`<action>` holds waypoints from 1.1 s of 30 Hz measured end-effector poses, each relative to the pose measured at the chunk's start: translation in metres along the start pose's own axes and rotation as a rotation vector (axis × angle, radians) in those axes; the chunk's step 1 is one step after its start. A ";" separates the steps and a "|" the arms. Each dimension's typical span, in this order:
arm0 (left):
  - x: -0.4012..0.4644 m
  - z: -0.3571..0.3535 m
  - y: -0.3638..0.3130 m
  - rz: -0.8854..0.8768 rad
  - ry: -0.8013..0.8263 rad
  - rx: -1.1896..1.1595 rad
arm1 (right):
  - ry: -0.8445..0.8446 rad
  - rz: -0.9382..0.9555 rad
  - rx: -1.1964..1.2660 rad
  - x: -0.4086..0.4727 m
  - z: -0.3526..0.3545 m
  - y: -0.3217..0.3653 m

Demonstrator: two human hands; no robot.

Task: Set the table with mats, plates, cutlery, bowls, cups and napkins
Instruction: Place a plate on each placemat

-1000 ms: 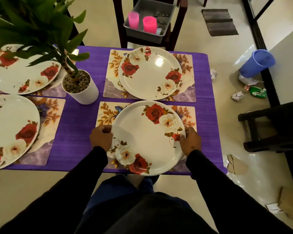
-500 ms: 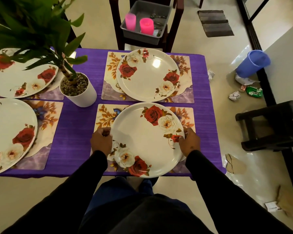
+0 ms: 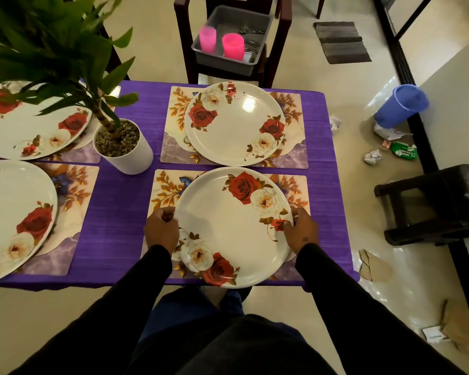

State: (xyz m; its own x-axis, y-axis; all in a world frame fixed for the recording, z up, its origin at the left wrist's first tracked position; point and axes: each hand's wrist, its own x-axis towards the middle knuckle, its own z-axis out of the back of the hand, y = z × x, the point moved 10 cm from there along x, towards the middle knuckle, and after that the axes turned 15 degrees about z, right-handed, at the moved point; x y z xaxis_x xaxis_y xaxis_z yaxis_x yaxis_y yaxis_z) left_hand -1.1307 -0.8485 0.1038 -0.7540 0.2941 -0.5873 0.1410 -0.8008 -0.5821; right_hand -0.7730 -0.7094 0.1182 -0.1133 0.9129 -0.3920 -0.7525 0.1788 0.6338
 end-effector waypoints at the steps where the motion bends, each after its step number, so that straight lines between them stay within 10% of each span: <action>1: 0.000 0.000 0.001 0.000 0.001 -0.005 | 0.001 0.001 0.005 0.000 0.000 0.000; 33: -0.006 0.001 -0.007 -0.059 -0.045 0.018 | -0.113 0.046 -0.057 0.024 0.026 -0.007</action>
State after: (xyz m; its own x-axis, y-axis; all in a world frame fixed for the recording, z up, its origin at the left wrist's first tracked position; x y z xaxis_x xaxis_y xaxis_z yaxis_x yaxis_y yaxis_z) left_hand -1.1279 -0.8451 0.1124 -0.7887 0.3178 -0.5263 0.0845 -0.7919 -0.6048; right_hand -0.7539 -0.6790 0.1216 -0.0771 0.9557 -0.2842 -0.7843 0.1178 0.6091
